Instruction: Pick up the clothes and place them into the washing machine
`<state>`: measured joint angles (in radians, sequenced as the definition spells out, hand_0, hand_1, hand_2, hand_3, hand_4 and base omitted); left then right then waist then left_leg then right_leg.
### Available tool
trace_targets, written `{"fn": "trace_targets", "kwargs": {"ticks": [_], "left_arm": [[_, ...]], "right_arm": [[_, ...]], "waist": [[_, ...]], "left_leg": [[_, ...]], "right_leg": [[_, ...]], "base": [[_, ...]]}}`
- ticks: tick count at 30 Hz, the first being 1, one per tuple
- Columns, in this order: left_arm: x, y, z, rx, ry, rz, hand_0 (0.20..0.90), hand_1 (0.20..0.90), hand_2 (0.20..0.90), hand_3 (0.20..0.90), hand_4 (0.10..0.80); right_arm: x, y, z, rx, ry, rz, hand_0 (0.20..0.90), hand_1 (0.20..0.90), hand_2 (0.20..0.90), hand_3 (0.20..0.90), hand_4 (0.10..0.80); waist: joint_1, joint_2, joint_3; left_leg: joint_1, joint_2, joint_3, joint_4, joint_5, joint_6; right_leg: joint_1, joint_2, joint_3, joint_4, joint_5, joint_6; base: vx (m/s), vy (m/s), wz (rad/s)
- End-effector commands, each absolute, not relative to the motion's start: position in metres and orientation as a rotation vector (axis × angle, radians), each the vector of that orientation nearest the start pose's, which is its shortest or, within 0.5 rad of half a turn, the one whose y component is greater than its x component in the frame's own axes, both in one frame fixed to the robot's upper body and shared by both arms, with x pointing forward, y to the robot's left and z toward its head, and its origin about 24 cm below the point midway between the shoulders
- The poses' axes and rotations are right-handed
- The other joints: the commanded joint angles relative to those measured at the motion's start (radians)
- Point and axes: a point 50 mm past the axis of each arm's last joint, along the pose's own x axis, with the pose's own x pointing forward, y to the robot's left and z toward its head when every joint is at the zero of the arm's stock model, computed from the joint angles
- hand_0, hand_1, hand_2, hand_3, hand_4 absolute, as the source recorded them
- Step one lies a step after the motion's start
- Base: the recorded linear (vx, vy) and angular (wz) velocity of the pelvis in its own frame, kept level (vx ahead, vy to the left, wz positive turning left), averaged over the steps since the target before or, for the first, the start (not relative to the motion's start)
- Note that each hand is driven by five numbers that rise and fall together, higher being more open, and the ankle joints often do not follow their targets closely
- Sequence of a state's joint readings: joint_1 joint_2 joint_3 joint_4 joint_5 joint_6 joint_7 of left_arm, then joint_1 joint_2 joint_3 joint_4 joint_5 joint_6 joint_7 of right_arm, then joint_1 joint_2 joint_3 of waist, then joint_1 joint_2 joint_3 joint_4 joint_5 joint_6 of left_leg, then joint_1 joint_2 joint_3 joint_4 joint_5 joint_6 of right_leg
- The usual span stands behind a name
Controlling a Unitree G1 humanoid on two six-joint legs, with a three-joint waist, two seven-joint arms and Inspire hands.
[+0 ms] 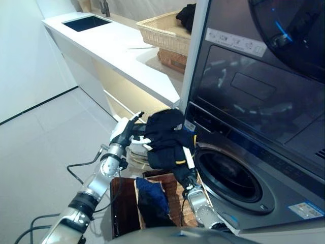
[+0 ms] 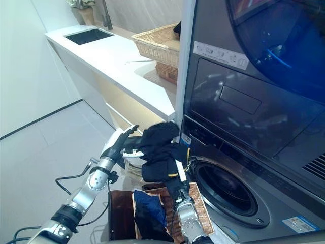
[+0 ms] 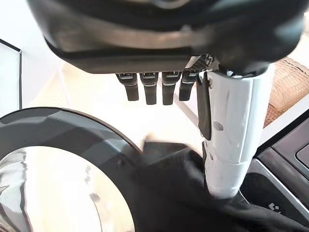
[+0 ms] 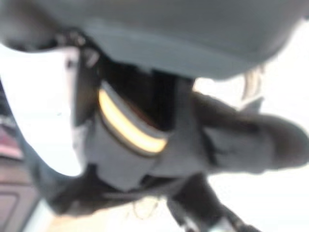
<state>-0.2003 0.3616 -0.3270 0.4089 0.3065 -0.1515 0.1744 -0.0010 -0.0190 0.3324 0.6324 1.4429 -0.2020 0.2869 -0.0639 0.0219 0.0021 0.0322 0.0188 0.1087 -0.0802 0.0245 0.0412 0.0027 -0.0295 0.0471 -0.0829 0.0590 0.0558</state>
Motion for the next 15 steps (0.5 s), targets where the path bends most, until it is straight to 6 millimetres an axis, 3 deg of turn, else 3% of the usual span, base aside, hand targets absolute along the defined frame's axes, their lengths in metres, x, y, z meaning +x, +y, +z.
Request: {"fn": "trace_targets", "kwargs": {"ticks": [1, 15], "left_arm": [[0.3057, 0.1823, 0.0405, 0.759, -0.114, -0.065, 0.9, 0.9, 0.9, 0.9, 0.8], [0.3036, 0.1859, 0.0405, 0.744, -0.112, -0.051, 0.9, 0.9, 0.9, 0.9, 0.8]], "right_arm": [[0.2404, -0.0889, -0.0249, 1.399, 0.053, 0.12, 0.2, 0.2, 0.2, 0.2, 0.3], [0.2392, -0.0964, -0.0258, 1.372, 0.043, 0.124, 0.2, 0.2, 0.2, 0.2, 0.3]], "waist": [[0.014, -0.035, -0.056], [0.014, -0.037, -0.058]], "left_leg": [[0.033, -0.023, 0.025, 0.002, -0.075, -0.05], [0.034, -0.022, 0.026, 0.002, -0.076, -0.049]], "right_leg": [[-0.014, 0.013, -0.048, 0.018, -0.023, 0.003], [-0.013, 0.012, -0.05, 0.015, -0.023, 0.004]], "base": [[0.0, 0.0, 0.0], [0.0, 0.0, 0.0]]}}
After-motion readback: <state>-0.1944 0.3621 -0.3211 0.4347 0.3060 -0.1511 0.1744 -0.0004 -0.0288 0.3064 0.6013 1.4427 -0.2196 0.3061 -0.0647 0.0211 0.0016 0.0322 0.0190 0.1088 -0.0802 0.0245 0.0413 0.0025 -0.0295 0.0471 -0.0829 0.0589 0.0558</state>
